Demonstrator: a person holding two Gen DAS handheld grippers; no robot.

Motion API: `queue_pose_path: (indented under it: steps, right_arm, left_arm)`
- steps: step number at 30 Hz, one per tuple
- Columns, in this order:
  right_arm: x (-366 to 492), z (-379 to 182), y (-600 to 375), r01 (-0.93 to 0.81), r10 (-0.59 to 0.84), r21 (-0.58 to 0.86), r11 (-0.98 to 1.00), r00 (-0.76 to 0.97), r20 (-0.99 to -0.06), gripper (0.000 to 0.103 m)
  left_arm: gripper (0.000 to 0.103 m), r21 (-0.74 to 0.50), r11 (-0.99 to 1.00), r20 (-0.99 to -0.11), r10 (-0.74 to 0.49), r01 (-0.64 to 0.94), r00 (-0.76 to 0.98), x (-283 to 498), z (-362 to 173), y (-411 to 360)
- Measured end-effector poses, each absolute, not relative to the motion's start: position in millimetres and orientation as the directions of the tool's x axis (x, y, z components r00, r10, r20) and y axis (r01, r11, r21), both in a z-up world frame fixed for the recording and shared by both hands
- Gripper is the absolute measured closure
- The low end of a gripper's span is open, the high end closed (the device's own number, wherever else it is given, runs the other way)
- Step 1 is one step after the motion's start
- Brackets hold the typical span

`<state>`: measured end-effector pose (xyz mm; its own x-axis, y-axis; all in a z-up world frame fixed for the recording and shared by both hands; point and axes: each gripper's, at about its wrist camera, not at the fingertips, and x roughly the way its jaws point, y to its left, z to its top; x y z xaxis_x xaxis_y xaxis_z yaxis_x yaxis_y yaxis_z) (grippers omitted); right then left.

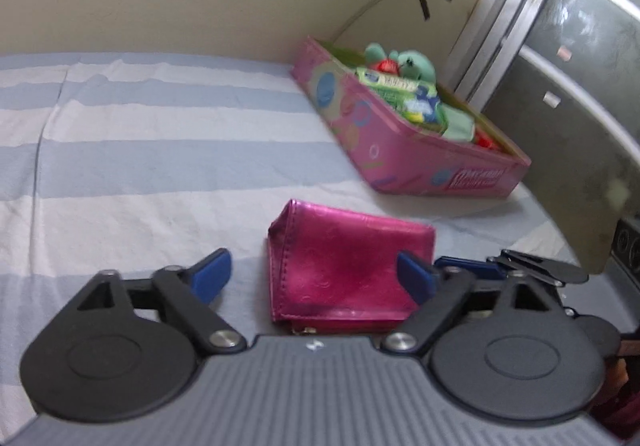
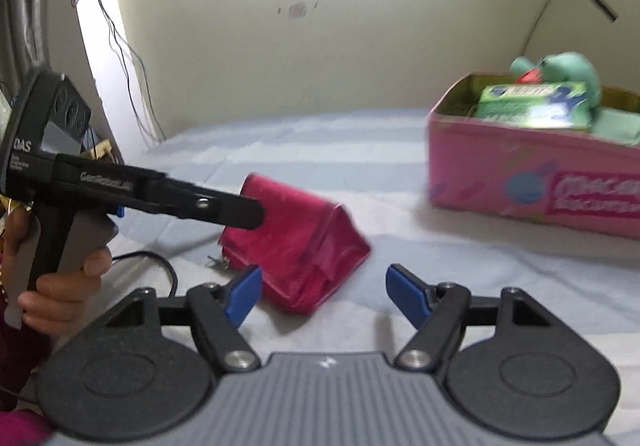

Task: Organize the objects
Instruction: 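Close both grippers together on the magenta pouch, then lower the magenta pouch with both grippers into the tin and release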

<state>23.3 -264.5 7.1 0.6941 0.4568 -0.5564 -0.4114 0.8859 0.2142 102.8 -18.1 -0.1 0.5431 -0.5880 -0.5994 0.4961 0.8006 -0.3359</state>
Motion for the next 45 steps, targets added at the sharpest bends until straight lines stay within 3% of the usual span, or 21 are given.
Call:
queue_pose_path:
  steps: [4,7,11,14,25,35,37,38,45]
  right_arm:
    - [40.5,-2.0,-248.6,-0.438,0.481,0.221,0.871,0.674,-0.561,0.051]
    - [37.7,7.3,-247.8,-0.413,0.42,0.141,0.9,0.728,-0.543,0.052]
    - [39.9,34.6,-294.0,-0.365,0.436,0.24,0.9,0.781,-0.448,0.056]
    - [39.7,58.2,-325.1,-0.316,0.381,0.223,0.922,0.845,-0.375,0.056]
    - [89.5,72.1,-409.9,-0.105,0.153,0.154,0.983,0.927,-0.343,0.056]
    - [128.3,55.0,-444.9,-0.041,0.095,0.152,0.988,0.925,-0.368,0.056]
    - [138.5,52.7,-443.0,0.006,0.031,0.098,0.995,0.931,-0.364,0.056]
    - [143.6,50.4,-441.6,0.04,-0.014,0.065,0.997,0.932,-0.363,0.049]
    - [142.5,48.7,-437.9,0.065,-0.033,0.08,0.995,0.937,-0.347,0.047]
  left_arm:
    - [0.025,-0.285,0.79,-0.606,-0.587,0.542,0.537,97.2,-2.0,-41.6]
    - [0.023,-0.181,0.745,-0.545,-0.619,0.642,0.566,81.4,26.0,-66.7]
    - [0.023,-0.131,0.658,-0.445,-0.708,0.742,0.549,79.4,75.0,-96.5]
    - [0.023,-0.099,0.622,-0.42,-0.734,0.777,0.534,91.0,95.6,-128.9]
    - [0.023,-0.158,0.597,-0.488,-0.739,0.786,0.464,166.7,95.5,-247.6]
    - [0.02,-0.136,0.629,-0.531,-0.698,0.766,0.479,200.1,86.6,-291.0]
    - [0.012,-0.085,0.671,-0.523,-0.659,0.736,0.541,203.5,88.8,-293.2]
    - [0.008,-0.045,0.711,-0.523,-0.615,0.702,0.59,205.4,89.8,-294.2]
    - [0.008,0.025,0.833,-0.561,-0.446,0.553,0.697,213.1,87.5,-280.8]
